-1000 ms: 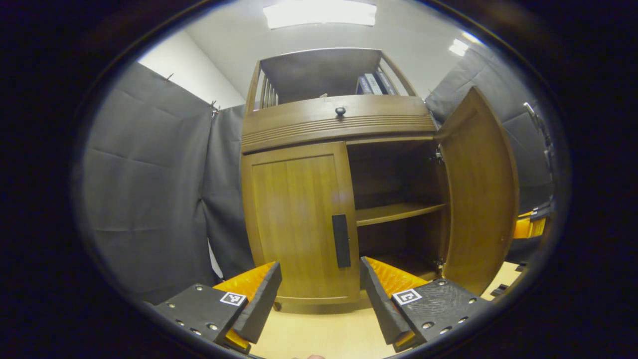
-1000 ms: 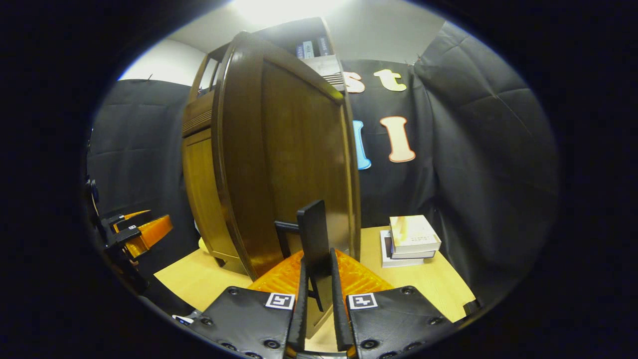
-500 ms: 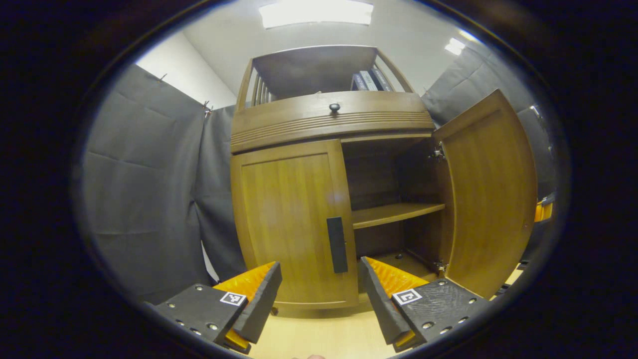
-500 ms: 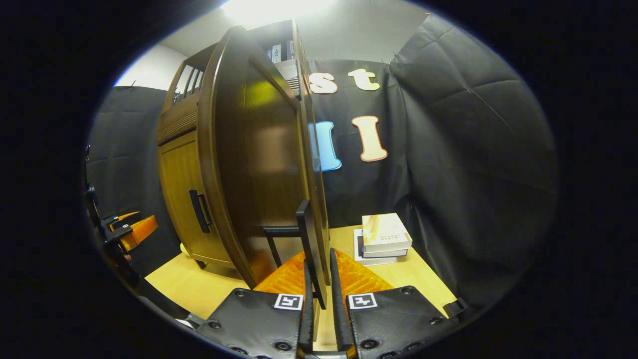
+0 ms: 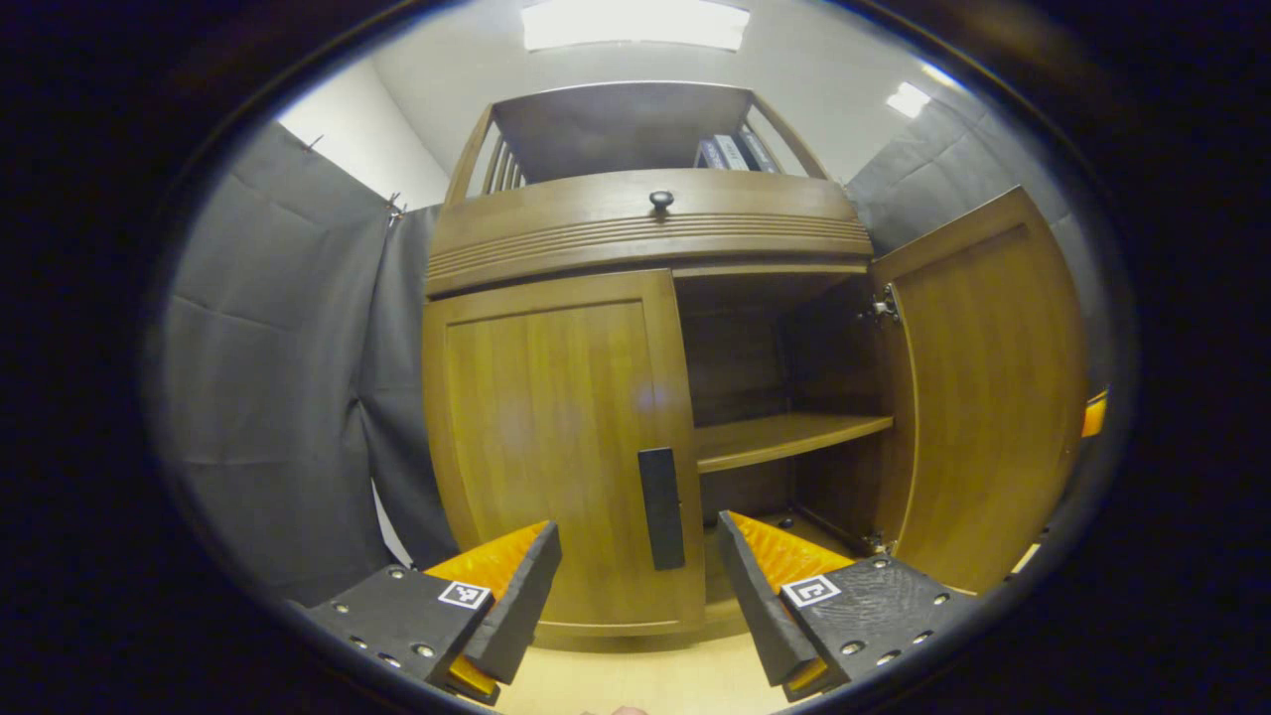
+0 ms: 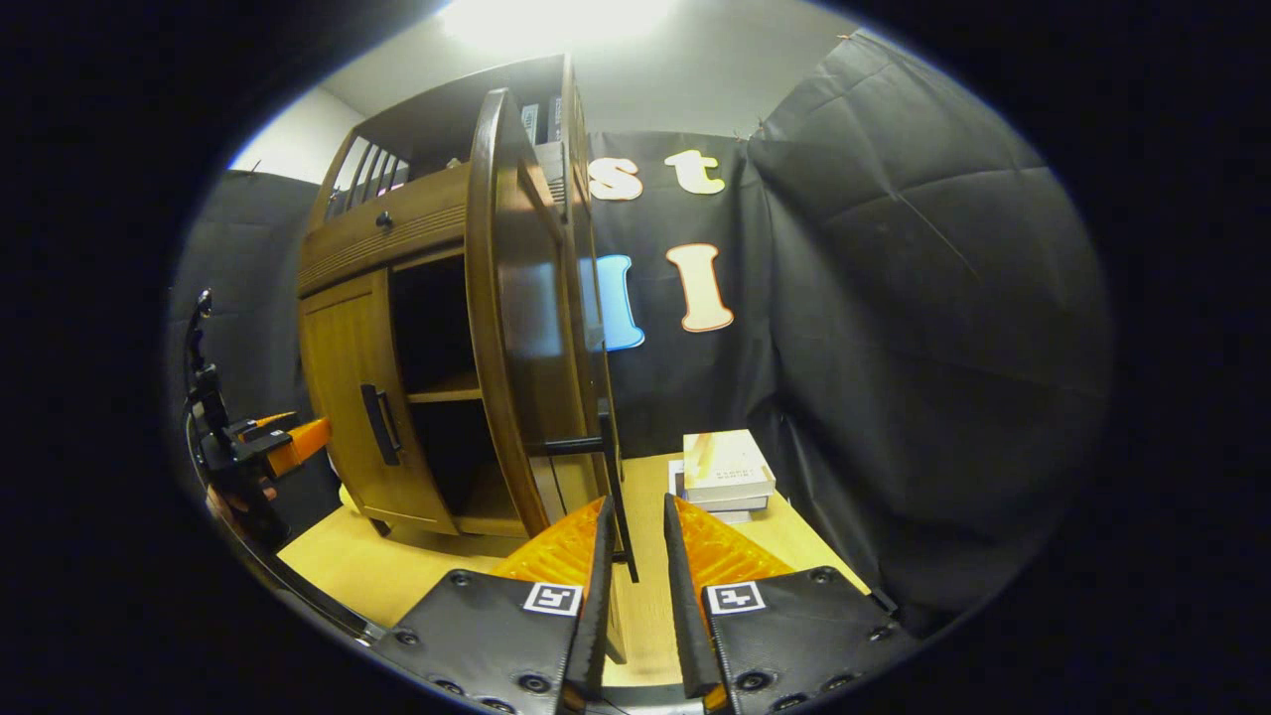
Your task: Open the right door of the double-door shoe cabinet with the right hand, and open the left door with the left hand.
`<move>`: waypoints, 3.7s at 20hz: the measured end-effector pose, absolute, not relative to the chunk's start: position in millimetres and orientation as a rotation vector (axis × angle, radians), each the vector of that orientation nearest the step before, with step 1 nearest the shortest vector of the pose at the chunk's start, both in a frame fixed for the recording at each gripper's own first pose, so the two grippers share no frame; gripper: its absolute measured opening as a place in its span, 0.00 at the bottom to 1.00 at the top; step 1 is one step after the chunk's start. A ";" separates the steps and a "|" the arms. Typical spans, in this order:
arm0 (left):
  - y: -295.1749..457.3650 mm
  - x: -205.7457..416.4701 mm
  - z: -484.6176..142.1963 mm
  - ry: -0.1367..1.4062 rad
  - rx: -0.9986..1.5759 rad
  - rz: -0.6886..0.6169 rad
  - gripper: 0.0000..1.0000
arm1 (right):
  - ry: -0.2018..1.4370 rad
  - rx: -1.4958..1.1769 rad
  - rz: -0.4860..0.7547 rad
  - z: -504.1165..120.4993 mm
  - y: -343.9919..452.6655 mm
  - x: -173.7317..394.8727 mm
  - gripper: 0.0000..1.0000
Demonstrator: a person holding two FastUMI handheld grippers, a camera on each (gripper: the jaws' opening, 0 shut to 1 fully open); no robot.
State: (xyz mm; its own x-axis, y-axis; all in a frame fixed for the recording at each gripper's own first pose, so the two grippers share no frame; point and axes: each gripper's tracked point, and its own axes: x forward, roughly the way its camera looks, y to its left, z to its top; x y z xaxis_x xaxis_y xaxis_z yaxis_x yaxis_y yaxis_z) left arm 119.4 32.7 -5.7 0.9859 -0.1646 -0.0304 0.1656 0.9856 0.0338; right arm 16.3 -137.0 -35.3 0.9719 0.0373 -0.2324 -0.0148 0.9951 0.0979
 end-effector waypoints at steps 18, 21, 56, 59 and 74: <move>18.2 228.7 -61.1 0.152 -0.006 -0.193 0.92 | 0.212 0.054 -0.124 -24.0 -130.1 -24.6 0.98; 9.1 235.5 -66.6 0.165 -0.034 -0.216 0.80 | 0.218 0.046 -0.124 -26.2 -129.2 -29.0 0.98; 107.8 86.9 -51.5 0.229 -0.094 -0.151 0.17 | 0.171 0.032 0.220 -21.0 -64.5 -26.8 0.93; 125.9 73.7 -51.1 0.234 -0.107 -0.146 0.12 | 0.169 0.032 0.264 -22.8 -52.2 -28.1 0.93; 216.7 46.2 -45.0 0.206 -0.085 -0.120 0.16 | 0.156 0.054 0.224 -7.2 -10.0 -44.2 0.98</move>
